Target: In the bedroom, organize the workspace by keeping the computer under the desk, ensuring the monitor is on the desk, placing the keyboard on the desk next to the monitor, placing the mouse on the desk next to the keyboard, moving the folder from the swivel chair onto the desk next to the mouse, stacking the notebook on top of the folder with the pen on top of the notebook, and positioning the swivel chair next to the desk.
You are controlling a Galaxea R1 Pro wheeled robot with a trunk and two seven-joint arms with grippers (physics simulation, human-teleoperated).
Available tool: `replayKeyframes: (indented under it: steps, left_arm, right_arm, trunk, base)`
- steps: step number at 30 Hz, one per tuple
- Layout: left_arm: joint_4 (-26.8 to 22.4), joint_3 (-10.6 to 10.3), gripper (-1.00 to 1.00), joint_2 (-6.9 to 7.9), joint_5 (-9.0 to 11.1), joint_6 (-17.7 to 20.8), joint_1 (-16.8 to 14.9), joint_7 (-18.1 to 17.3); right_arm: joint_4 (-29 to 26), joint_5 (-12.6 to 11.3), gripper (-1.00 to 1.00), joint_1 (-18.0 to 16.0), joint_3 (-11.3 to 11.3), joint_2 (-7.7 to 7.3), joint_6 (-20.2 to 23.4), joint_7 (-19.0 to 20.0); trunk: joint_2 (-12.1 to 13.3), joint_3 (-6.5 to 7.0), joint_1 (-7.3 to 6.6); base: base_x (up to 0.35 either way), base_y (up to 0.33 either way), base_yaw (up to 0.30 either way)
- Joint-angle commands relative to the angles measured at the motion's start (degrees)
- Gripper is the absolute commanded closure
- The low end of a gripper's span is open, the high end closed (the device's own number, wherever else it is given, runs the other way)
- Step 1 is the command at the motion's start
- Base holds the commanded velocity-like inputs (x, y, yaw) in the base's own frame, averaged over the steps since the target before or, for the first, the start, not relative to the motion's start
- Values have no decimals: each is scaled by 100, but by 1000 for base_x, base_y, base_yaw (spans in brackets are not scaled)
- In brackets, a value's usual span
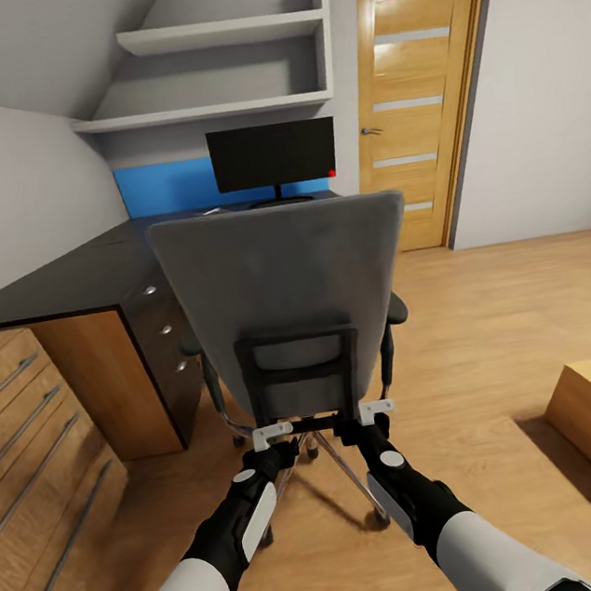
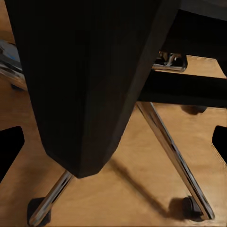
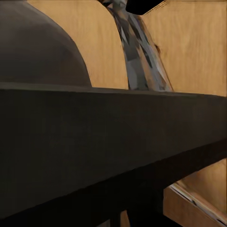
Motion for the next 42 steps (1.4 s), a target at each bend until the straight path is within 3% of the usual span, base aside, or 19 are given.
replayKeyframes:
  steps: [1,18,42]
  left_arm:
    - [-14,-35,-100,0,77,18,-2,26]
    - [-14,-38,-100,0,77,18,-2,26]
    - [-14,-38,-100,0,79,23,-2,24]
  right_arm:
    - [7,-59,-100,-5,32,0,-33,-31]
    - [7,-59,-100,-4,34,0,-33,-31]
    - [7,-50,-100,-4,34,0,-33,-31]
  trunk:
    - [-1,-5,2]
    - [-1,-5,2]
    - [-1,-5,2]
  base:
    - [298,-156,0]
    - [299,-143,121]
    - [317,-5,39]
